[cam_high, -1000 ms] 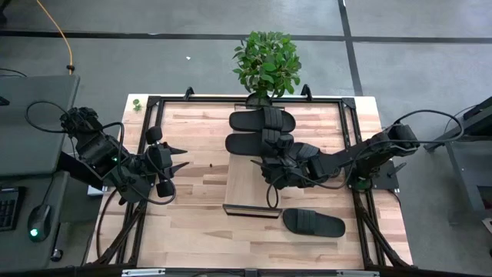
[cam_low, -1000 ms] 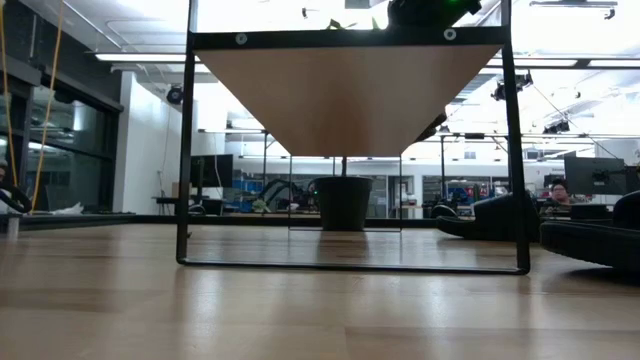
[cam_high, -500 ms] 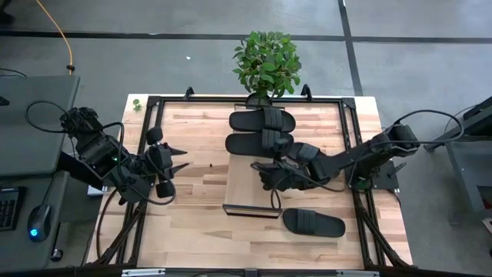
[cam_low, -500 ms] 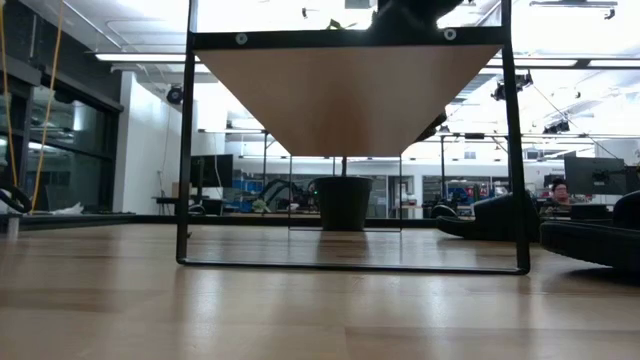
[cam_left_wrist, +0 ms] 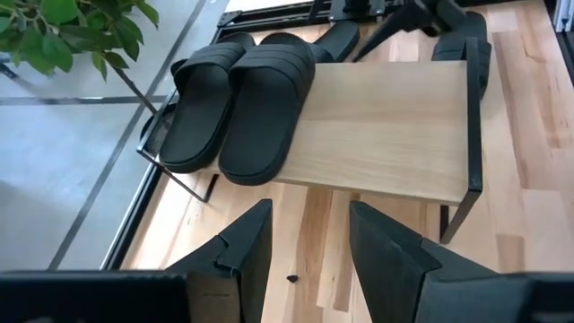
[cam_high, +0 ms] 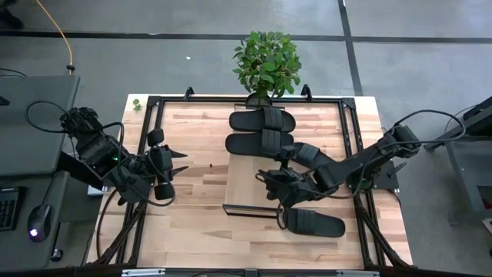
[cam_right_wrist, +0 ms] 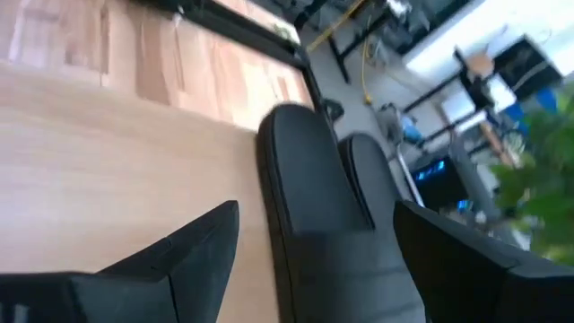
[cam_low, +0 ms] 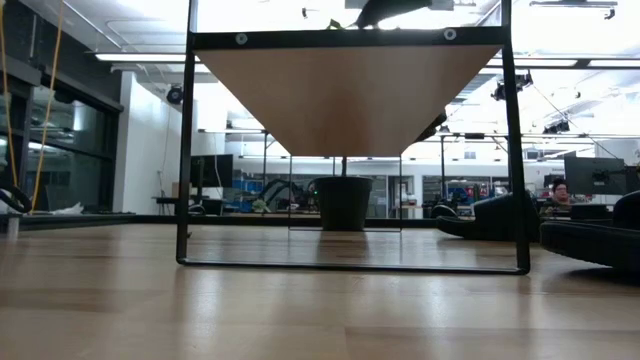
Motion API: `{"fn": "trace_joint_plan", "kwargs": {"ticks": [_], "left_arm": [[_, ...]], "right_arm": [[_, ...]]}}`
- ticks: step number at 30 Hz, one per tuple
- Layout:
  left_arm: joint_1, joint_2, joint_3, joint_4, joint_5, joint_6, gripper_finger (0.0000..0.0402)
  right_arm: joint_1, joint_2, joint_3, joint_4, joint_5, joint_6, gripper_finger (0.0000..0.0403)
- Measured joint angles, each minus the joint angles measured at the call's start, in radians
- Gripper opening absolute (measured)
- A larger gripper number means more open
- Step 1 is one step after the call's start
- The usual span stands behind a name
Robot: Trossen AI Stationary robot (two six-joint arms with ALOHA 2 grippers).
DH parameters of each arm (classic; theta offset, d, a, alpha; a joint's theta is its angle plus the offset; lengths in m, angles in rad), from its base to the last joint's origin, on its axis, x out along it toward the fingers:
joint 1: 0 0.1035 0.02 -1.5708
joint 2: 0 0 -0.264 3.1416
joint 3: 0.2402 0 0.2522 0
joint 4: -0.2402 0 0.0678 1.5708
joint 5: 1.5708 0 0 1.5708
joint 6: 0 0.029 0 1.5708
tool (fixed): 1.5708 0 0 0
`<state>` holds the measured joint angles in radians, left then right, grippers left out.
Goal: Pick and place slides into the shelf
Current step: Put the top slide on the shelf
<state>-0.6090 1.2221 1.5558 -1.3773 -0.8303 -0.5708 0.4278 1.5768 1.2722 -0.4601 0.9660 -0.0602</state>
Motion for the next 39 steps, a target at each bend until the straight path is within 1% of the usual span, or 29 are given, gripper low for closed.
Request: {"fn": "trace_joint_plan", "kwargs": {"ticks": [4, 8, 13, 20, 23, 29, 31, 34, 39], "left_arm": [[0.000, 0.000, 0.000, 0.000, 0.000, 0.011, 0.0134], [0.000, 0.000, 0.000, 0.000, -0.001, 0.000, 0.0134], [0.000, 0.001, 0.000, 0.000, -0.039, -0.018, 0.0134], [0.000, 0.001, 0.000, 0.000, -0.098, -0.040, 0.0134], [0.000, 0.000, -0.010, 0.008, -0.116, -0.040, 0.0134], [0.000, -0.017, -0.113, 0.038, -0.163, -0.059, 0.0134], [0.000, -0.020, -0.158, 0.063, -0.174, -0.064, 0.0134], [0.000, -0.023, -0.224, 0.123, -0.198, -0.065, 0.0134], [0.000, -0.026, -0.324, 0.217, -0.239, -0.064, 0.0134]], "right_arm": [[0.005, 0.000, 0.027, -0.170, 0.001, 0.158, 0.0289], [0.005, 0.000, 0.032, -0.285, -0.008, 0.284, 0.0289], [0.004, 0.000, 0.032, -0.406, -0.013, 0.423, 0.0289], [0.016, -0.035, 0.031, -0.539, -0.013, 0.598, 0.0289], [0.034, -0.069, 0.009, -0.554, -0.001, 0.658, 0.0289], [0.083, -0.178, -0.073, -0.557, 0.058, 0.787, 0.0289], [0.098, -0.221, -0.110, -0.556, 0.078, 0.850, 0.0289], [0.115, -0.289, -0.176, -0.551, 0.080, 0.940, 0.0289], [0.125, -0.411, -0.308, -0.538, 0.117, 1.113, 0.0289]]}}
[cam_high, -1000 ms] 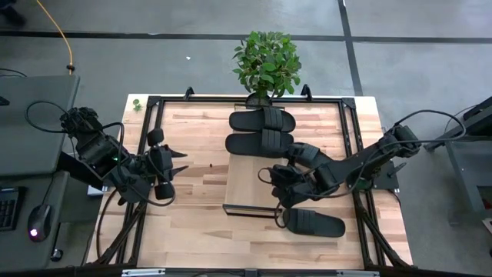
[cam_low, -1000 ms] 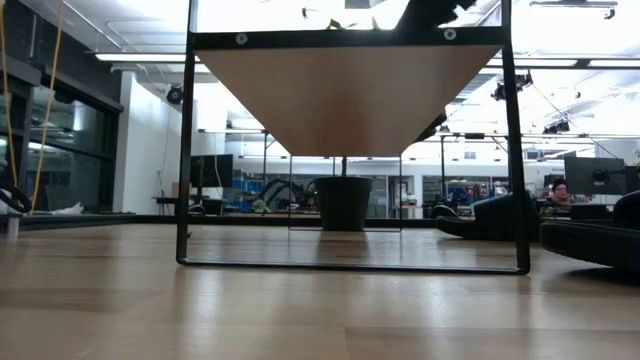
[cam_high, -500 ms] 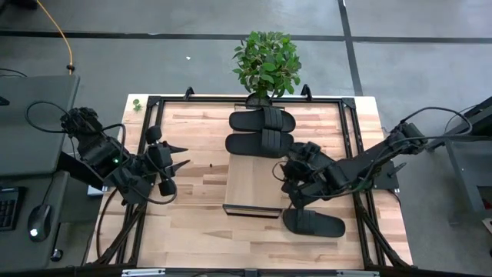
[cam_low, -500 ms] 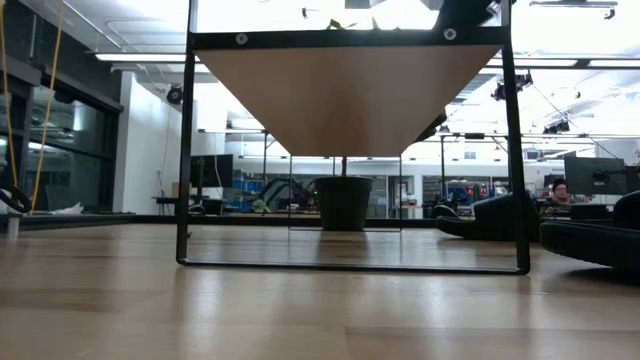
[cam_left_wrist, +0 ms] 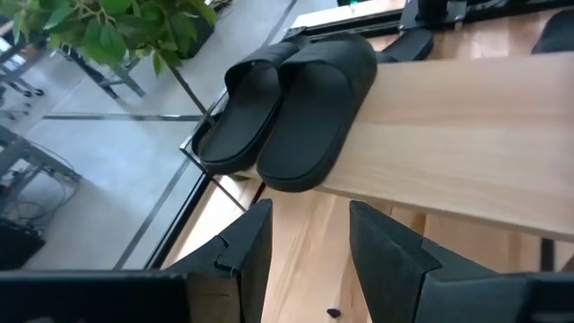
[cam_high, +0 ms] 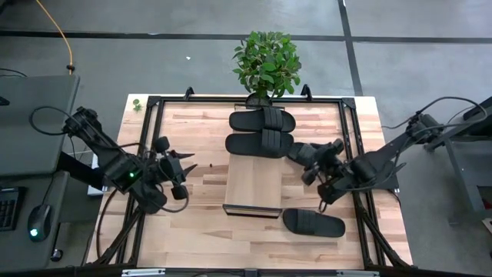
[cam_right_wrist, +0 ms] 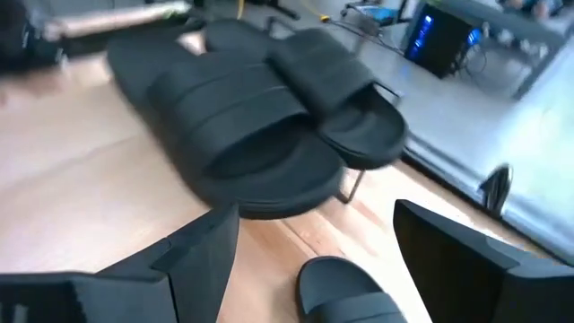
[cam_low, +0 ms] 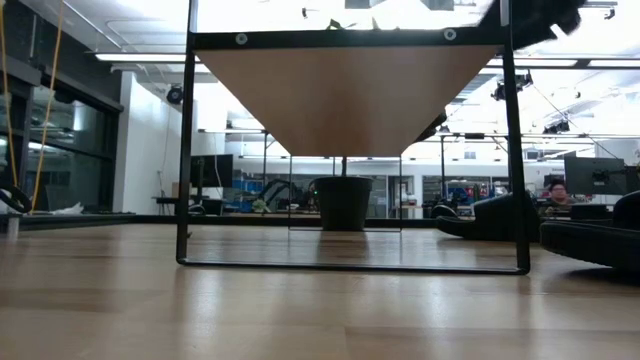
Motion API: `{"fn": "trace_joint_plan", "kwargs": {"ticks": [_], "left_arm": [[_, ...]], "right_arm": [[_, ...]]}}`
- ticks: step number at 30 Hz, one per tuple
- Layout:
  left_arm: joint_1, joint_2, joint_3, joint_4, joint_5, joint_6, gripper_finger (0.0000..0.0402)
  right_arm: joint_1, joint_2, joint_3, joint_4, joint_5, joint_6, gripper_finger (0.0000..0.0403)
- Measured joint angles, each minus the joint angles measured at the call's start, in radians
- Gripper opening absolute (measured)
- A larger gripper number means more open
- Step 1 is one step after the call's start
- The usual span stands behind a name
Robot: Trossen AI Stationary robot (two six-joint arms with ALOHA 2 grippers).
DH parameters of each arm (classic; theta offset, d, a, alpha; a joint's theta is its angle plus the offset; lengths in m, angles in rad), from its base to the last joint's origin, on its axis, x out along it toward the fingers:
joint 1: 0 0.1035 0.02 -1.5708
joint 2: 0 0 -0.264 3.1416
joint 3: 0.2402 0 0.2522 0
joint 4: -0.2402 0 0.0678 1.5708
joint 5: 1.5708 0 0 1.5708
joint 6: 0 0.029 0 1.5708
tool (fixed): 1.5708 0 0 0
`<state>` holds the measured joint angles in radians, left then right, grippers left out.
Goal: Pick and place slides into the shelf
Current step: Put the top slide on the shelf
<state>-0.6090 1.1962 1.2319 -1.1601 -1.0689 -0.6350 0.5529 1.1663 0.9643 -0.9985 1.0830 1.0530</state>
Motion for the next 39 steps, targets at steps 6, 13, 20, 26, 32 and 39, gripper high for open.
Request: {"fn": "trace_joint_plan", "kwargs": {"ticks": [6, 13, 20, 26, 32, 39], "left_arm": [[0.000, 0.000, -0.082, 0.048, -0.046, -0.033, 0.0134], [0.000, -0.003, -0.096, 0.065, -0.058, -0.032, 0.0134], [0.000, -0.003, -0.096, 0.070, -0.050, -0.035, 0.0134], [0.000, -0.003, -0.096, 0.070, -0.050, -0.031, 0.0134], [0.000, -0.003, -0.096, 0.070, -0.050, -0.031, 0.0134], [0.000, -0.003, -0.096, 0.070, -0.050, -0.028, 0.0134]], "right_arm": [[0.000, -0.144, -0.179, 0.131, 0.013, 0.175, 0.0289], [0.000, -0.245, -0.384, 0.382, -0.009, 0.196, 0.0289], [0.000, -0.312, -0.511, 0.464, -0.049, 0.260, 0.0289], [-0.015, -0.339, -0.559, 0.436, -0.110, 0.323, 0.0289], [-0.031, -0.337, -0.589, 0.397, -0.159, 0.407, 0.0289], [-0.031, -0.337, -0.589, 0.378, -0.189, 0.441, 0.0289]]}}
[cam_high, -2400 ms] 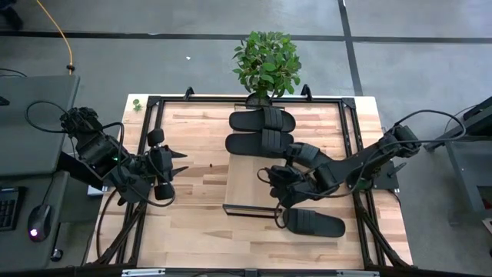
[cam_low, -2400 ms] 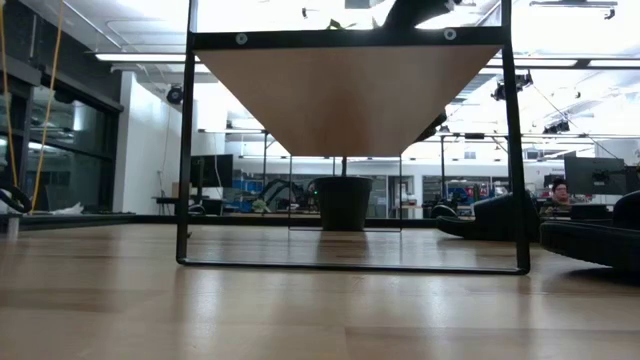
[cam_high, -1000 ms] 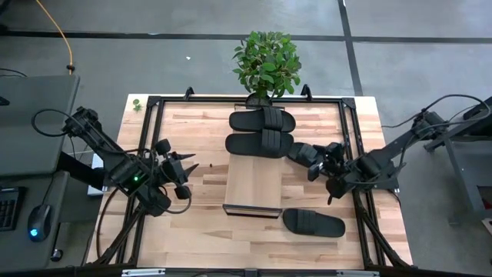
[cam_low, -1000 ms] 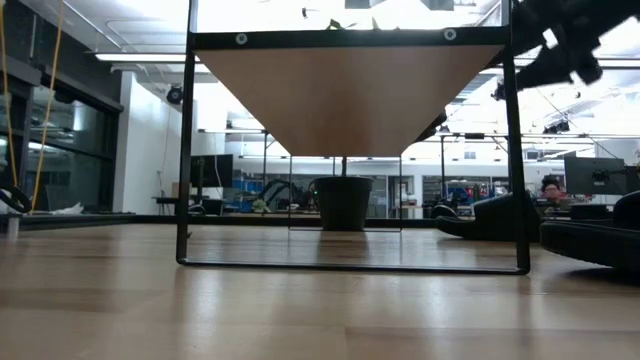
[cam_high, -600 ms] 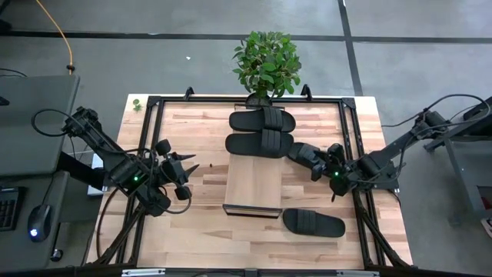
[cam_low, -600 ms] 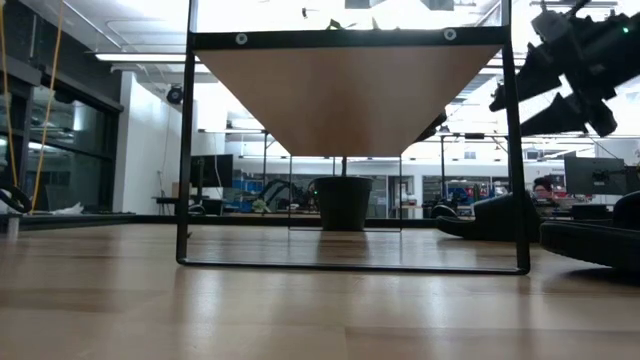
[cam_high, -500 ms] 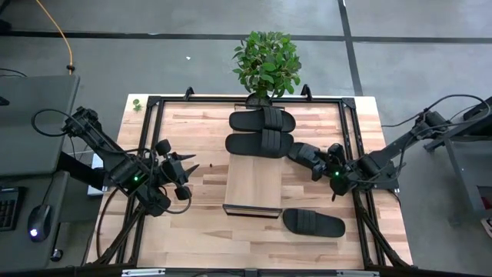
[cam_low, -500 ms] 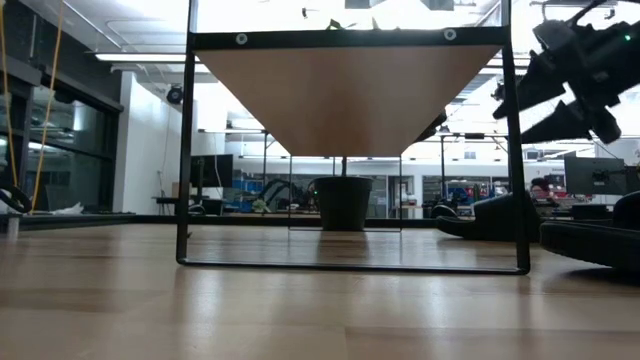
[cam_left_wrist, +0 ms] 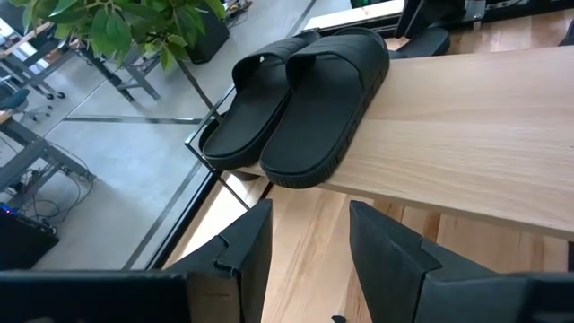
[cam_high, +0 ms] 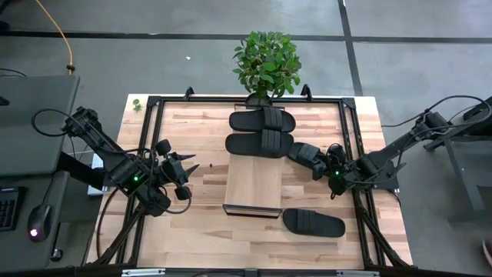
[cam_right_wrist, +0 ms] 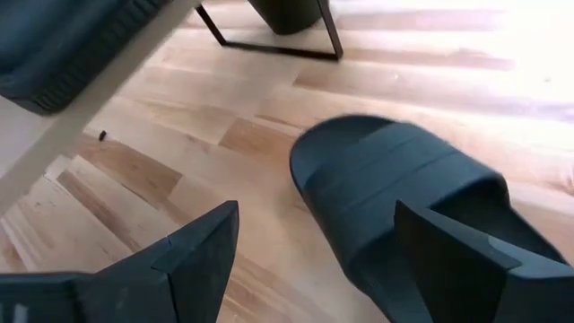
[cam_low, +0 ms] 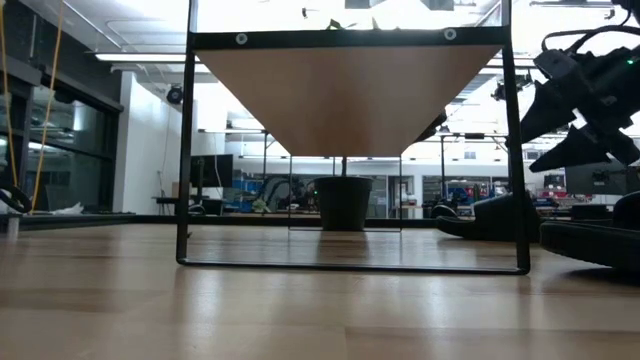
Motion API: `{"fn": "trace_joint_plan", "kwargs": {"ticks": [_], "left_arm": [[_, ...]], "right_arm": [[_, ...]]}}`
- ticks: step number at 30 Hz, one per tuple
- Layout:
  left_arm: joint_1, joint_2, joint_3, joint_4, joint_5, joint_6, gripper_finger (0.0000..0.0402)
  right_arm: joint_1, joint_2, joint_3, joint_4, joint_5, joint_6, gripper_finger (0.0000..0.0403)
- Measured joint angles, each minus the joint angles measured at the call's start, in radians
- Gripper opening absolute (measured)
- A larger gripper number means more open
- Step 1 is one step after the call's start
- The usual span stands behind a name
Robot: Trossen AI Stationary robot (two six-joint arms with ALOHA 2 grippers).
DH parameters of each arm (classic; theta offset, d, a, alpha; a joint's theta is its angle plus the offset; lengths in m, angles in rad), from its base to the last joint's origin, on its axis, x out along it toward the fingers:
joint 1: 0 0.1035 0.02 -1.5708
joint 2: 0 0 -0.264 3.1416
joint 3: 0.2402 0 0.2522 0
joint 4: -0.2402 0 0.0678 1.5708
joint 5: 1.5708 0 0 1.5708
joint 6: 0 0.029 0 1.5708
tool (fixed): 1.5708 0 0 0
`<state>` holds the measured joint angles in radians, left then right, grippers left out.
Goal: Pick and place slides into the shelf
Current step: Put the top slide on the shelf
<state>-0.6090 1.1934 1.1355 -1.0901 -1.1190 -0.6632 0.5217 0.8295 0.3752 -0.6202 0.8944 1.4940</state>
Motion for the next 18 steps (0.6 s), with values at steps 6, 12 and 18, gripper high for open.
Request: {"fn": "trace_joint_plan", "kwargs": {"ticks": [6, 12, 18], "left_arm": [[0.000, 0.000, 0.000, 0.000, 0.000, 0.000, 0.0134], [0.000, 0.000, 0.000, 0.000, 0.000, 0.000, 0.0134], [0.000, 0.000, 0.000, 0.000, 0.000, 0.000, 0.0134]], "right_arm": [[0.000, 0.005, 0.000, -0.049, -0.039, 0.055, 0.0289], [0.000, 0.041, 0.000, -0.051, -0.039, 0.075, 0.0289], [0.000, 0.067, 0.000, -0.085, -0.055, 0.121, 0.0289]]}}
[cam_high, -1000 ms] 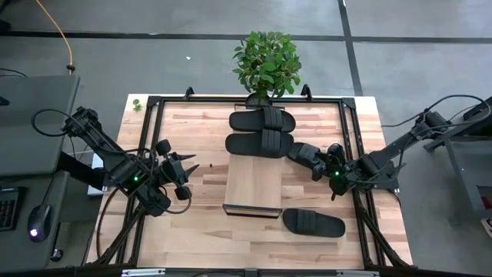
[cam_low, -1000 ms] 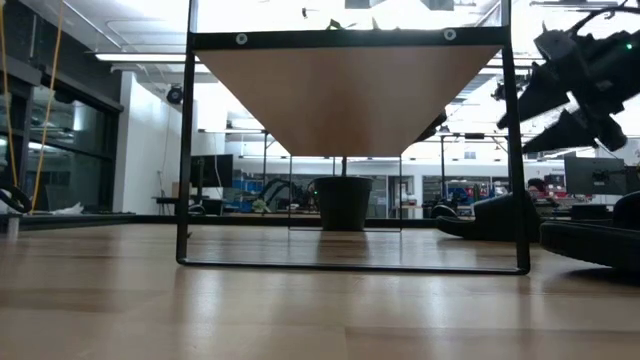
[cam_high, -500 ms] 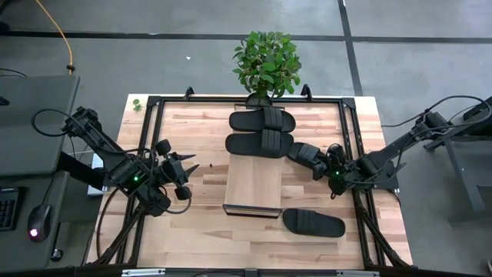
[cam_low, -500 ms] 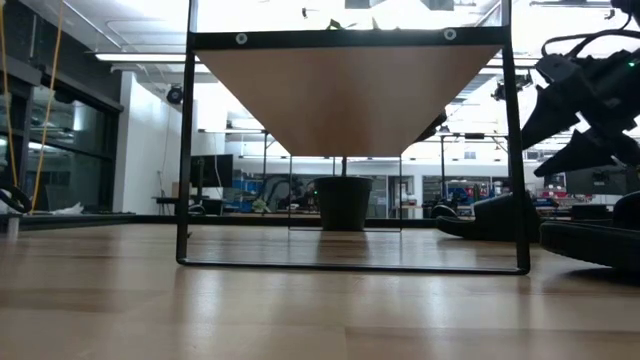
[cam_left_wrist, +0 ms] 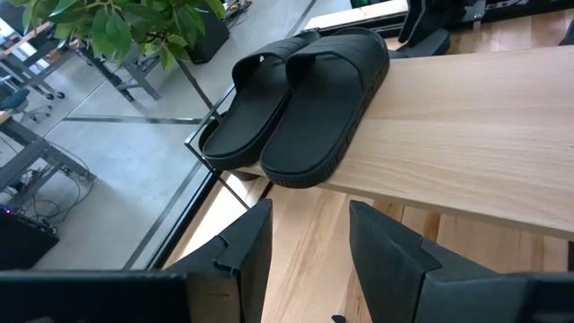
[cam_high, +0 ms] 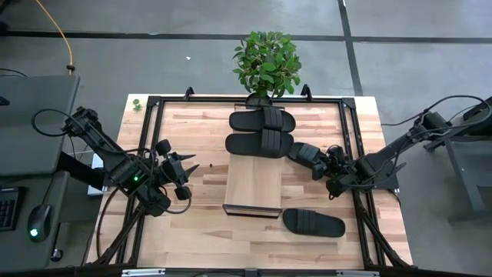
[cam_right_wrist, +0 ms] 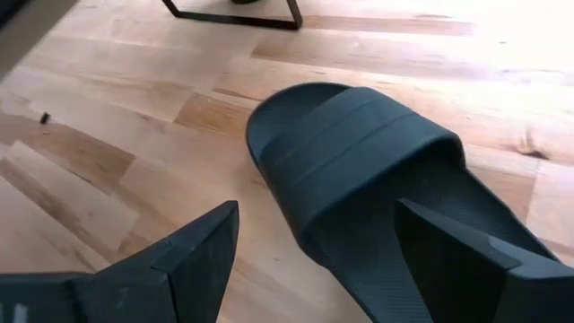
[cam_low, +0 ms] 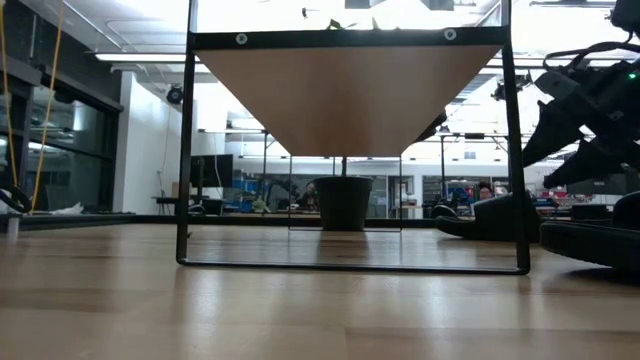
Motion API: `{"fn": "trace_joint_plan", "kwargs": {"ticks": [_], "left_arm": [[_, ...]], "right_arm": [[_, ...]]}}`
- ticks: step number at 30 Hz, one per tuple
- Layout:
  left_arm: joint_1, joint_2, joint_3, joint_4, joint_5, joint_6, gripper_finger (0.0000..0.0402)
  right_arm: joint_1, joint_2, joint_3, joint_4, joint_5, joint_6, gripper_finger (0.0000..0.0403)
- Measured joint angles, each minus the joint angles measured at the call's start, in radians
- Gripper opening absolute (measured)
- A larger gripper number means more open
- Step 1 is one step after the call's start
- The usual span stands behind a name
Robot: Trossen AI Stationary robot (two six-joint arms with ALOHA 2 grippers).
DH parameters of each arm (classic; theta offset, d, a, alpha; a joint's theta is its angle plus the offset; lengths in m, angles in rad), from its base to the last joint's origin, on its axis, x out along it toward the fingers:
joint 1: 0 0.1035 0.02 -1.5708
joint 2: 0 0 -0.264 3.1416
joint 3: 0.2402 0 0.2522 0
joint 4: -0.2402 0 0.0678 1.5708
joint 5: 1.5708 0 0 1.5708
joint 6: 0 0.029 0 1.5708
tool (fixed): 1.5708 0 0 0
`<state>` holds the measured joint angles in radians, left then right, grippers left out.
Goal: Pick and place slides into the shelf
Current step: Put the top slide on the shelf
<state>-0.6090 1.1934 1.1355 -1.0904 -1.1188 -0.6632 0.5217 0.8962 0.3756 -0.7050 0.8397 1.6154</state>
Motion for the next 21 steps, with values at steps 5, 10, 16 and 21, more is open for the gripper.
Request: {"fn": "trace_joint_plan", "kwargs": {"ticks": [5, 10, 16, 21], "left_arm": [[0.000, 0.000, 0.000, 0.000, 0.000, 0.000, 0.0134], [0.000, 0.000, 0.000, 0.000, 0.000, 0.000, 0.0134], [0.000, 0.000, 0.000, -0.001, 0.000, 0.004, 0.0134], [0.000, 0.000, 0.000, -0.002, 0.000, 0.011, 0.0134]], "right_arm": [[0.000, 0.001, -0.046, 0.032, 0.000, 0.038, 0.0289], [0.000, -0.015, -0.158, 0.166, -0.017, 0.068, 0.0289], [0.000, -0.078, -0.212, 0.227, -0.017, 0.051, 0.0289], [0.000, -0.127, -0.213, 0.263, 0.015, -0.013, 0.0289]]}}
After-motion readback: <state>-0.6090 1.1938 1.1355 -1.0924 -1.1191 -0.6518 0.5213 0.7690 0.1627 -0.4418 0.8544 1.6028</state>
